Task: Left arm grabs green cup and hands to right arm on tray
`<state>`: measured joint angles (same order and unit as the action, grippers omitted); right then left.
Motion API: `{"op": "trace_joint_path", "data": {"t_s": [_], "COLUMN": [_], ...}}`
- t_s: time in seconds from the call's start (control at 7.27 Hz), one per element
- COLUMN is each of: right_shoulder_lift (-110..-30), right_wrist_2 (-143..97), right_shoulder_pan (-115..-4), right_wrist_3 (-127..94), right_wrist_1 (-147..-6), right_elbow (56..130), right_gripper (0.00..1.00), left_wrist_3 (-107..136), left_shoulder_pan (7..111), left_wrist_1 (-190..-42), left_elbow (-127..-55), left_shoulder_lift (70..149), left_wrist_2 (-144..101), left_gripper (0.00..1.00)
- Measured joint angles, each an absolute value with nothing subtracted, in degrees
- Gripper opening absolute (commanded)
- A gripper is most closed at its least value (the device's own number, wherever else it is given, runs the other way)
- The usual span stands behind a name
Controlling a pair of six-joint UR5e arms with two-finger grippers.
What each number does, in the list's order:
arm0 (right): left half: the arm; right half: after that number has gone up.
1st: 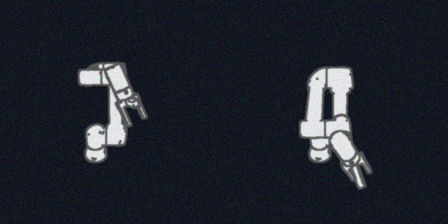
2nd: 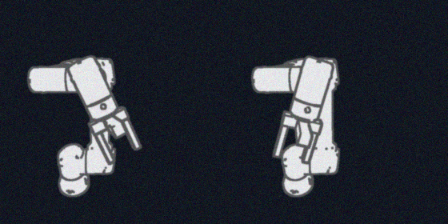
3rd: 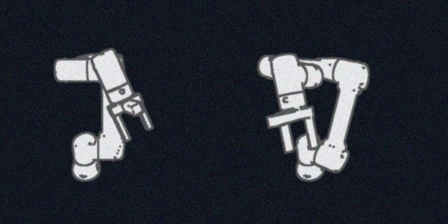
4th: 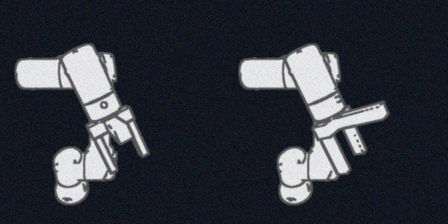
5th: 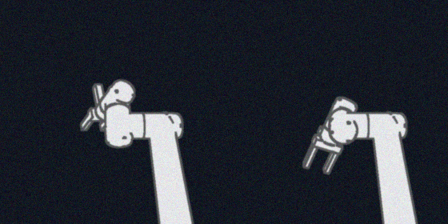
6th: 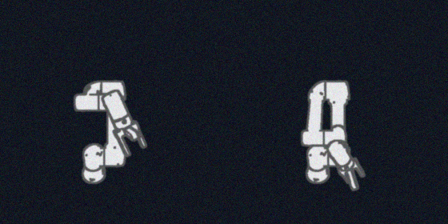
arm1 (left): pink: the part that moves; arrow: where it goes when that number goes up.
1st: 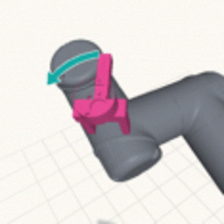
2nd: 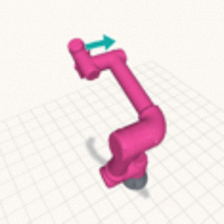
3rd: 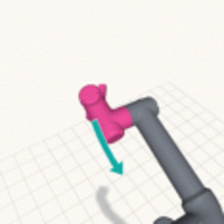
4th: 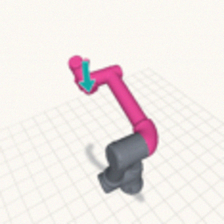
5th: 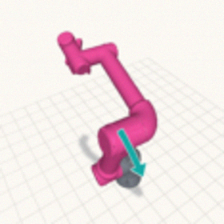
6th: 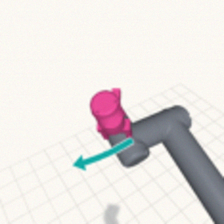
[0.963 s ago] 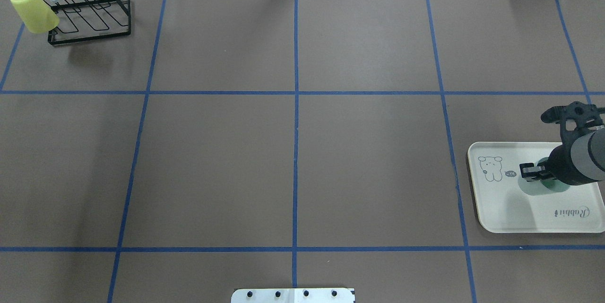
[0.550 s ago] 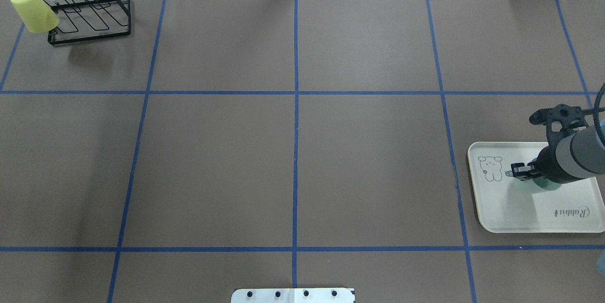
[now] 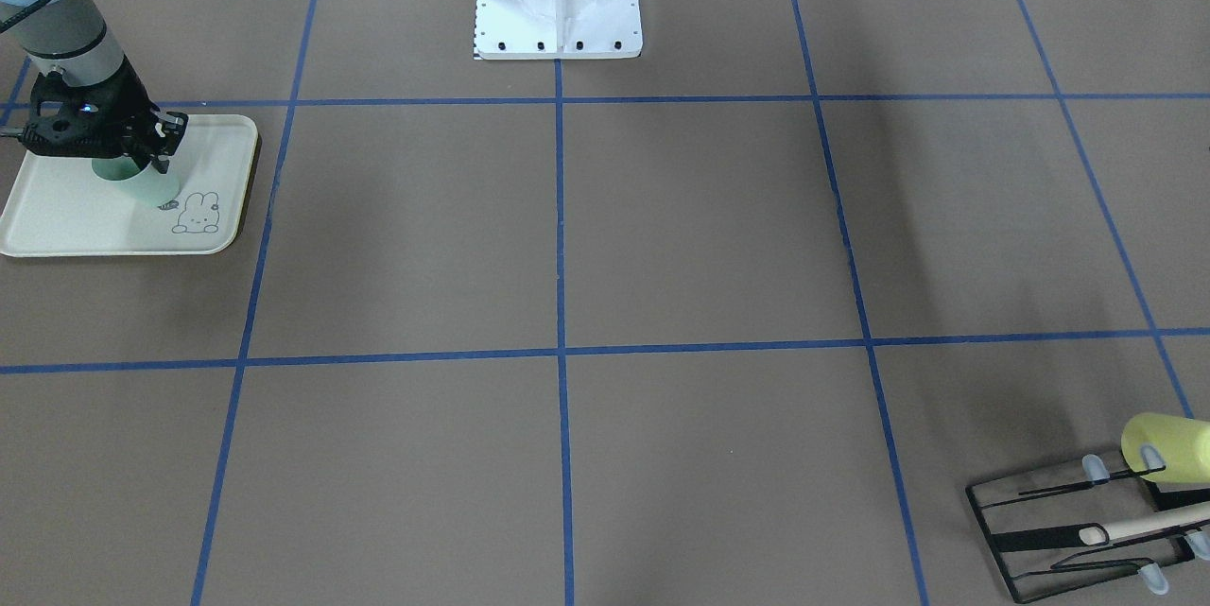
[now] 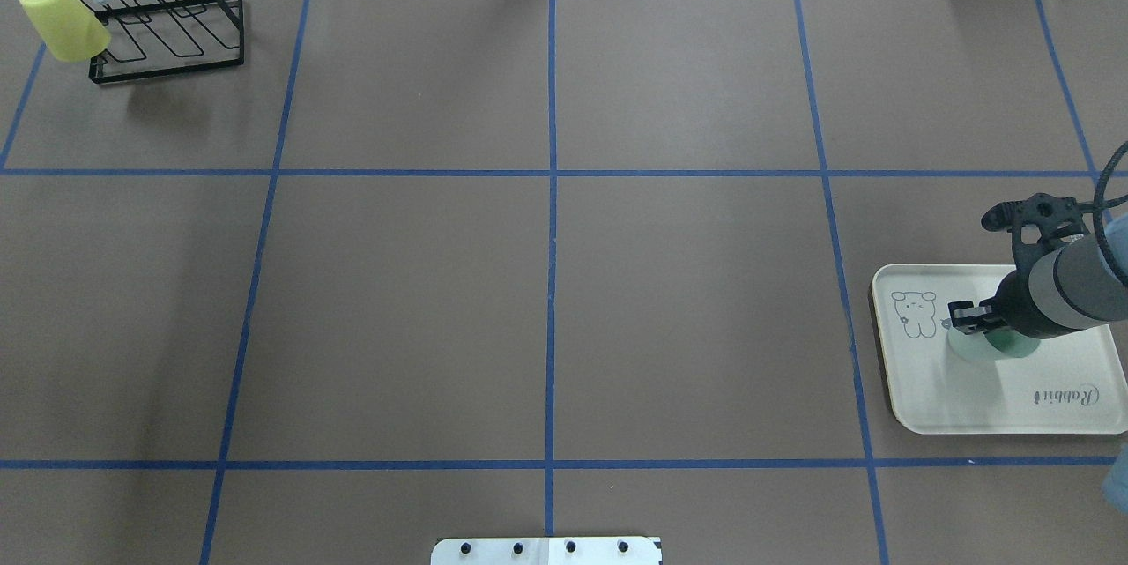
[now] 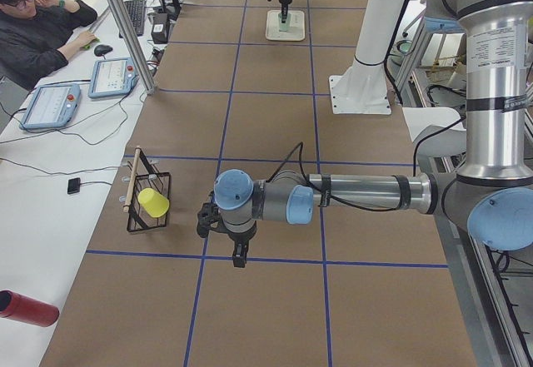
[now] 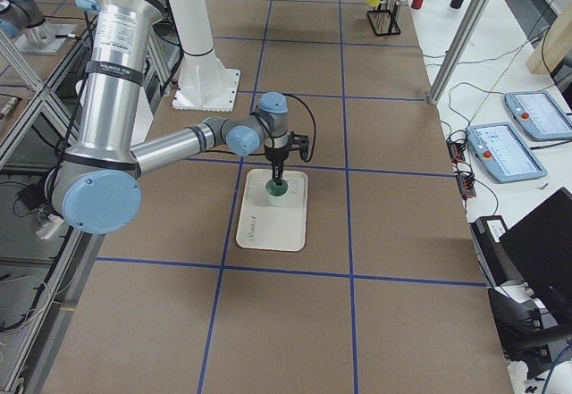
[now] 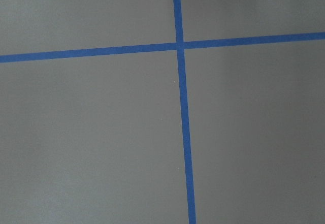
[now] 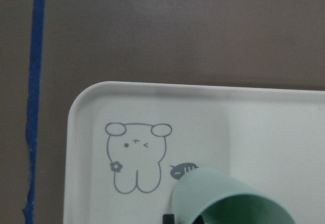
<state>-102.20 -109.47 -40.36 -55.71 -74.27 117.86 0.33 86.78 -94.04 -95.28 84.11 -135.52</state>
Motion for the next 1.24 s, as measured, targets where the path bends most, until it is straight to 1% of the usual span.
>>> {"op": "trace_joint_path", "data": {"t_s": [0.28, 0.69, 1.1, 1.24], "right_shoulder_lift": [-102.17, -101.7, -97.63, -97.48], "right_wrist_2": [-110.81, -117.73, -121.37, -122.83], "right_shoulder_pan": [-42.76, -52.22, -66.71, -71.84], "right_wrist_3": [-54.94, -46.52, -23.54, -15.21], "right_wrist_1": [-74.82, -78.06, -90.55, -92.13], "right_elbow": [119.96, 121.04, 119.61, 117.08], "right_gripper": [1.0, 1.0, 1.0, 1.0], "left_wrist_3": [0.33, 0.33, 0.34, 0.33], "left_shoulder_pan": [86.82, 86.83, 86.84, 86.84], "left_wrist_1": [-94.04, -94.12, -94.29, -94.41], "left_elbow": [-95.29, -95.38, -95.42, -95.35], "left_shoulder_lift": [84.1, 83.96, 83.95, 84.01], "left_wrist_2": [-135.53, -135.6, -135.65, -135.65], "left_gripper": [1.0, 1.0, 1.0, 1.0]}}
